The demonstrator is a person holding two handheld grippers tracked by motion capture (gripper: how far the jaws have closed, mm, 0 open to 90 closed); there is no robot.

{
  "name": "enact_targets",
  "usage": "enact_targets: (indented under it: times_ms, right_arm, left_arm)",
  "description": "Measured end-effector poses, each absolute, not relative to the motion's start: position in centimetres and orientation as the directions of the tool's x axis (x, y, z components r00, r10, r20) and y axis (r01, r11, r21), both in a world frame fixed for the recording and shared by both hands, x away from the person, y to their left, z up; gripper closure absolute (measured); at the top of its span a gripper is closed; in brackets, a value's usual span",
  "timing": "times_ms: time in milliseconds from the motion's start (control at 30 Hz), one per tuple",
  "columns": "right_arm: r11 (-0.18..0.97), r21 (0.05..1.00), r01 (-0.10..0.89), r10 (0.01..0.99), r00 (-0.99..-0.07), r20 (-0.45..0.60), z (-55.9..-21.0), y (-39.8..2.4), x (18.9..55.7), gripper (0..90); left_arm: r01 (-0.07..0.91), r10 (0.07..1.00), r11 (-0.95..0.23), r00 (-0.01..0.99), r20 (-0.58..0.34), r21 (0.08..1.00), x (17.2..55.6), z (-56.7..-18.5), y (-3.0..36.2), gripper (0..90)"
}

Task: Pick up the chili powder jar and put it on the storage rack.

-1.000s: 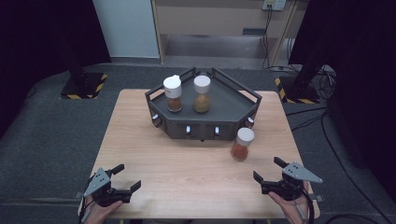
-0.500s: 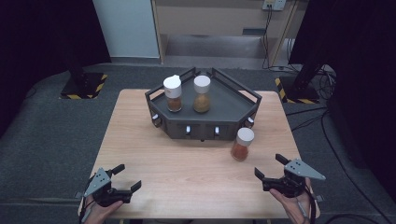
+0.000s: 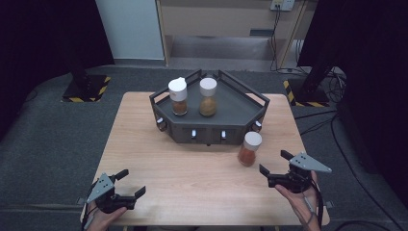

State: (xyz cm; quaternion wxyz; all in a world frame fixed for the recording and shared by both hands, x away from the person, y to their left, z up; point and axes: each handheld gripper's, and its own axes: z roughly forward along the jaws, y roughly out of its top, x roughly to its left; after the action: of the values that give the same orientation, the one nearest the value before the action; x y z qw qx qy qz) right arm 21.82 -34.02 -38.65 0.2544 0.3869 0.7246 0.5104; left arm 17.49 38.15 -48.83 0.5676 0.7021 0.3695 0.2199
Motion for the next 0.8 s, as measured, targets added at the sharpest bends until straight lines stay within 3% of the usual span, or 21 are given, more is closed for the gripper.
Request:
enact_targets:
  times_ms: [800]
  right_arm:
    - [0.230,0.910,0.344,0.820,-0.573,0.010,-38.4,-30.9,27.8,4.2]
  left_arm:
    - [0.274,0.765,-0.084,0.633,-0.114,0.958,17.6,-48.8,38.1,0.7]
